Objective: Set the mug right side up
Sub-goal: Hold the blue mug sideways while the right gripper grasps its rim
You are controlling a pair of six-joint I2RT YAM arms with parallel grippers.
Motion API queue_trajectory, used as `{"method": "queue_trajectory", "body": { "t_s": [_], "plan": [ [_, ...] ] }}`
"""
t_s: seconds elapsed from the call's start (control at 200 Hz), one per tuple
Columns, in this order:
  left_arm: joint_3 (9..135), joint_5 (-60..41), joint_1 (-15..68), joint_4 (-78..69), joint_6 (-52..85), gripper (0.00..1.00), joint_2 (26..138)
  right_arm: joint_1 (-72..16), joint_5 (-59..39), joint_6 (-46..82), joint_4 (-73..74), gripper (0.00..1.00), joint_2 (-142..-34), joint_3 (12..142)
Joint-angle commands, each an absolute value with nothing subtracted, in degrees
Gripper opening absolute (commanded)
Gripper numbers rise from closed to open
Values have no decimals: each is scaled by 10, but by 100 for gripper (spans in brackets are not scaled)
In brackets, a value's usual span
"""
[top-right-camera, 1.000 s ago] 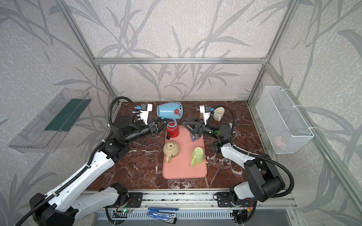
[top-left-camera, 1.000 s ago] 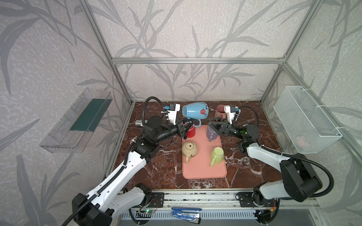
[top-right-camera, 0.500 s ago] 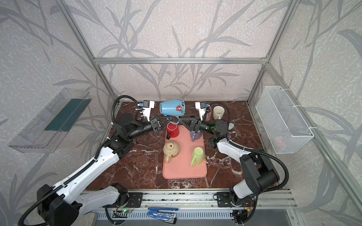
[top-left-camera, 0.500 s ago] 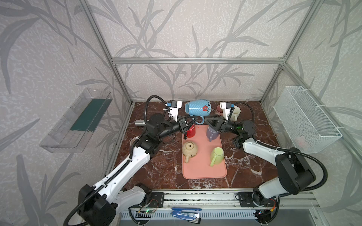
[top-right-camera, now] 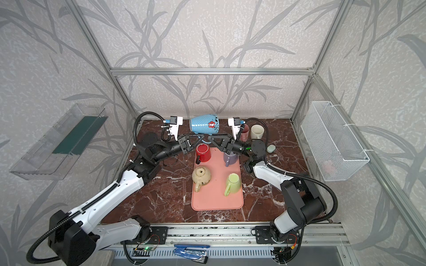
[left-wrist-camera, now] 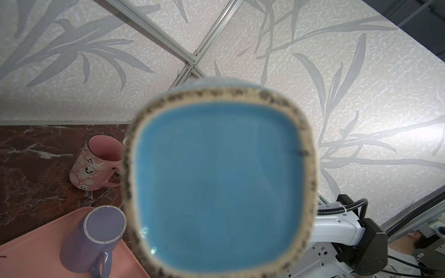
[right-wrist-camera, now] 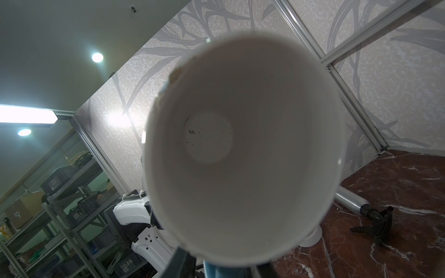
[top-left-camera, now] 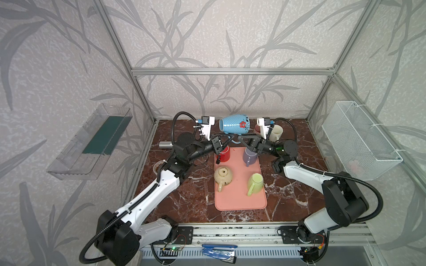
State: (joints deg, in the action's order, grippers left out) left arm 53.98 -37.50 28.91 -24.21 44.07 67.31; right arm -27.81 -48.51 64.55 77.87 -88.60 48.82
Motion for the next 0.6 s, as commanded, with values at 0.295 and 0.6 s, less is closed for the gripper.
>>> {"method": "queue_trajectory", "body": {
  "t_s": [0.295,0.6],
  "plan": [
    [515,-390,288,-332,462,0,681,-281,-460,643,806,21,-892,512],
    [503,-384,290,-323,454,0,679,-281,-448,647,806,0,-896,512]
  ]
}}
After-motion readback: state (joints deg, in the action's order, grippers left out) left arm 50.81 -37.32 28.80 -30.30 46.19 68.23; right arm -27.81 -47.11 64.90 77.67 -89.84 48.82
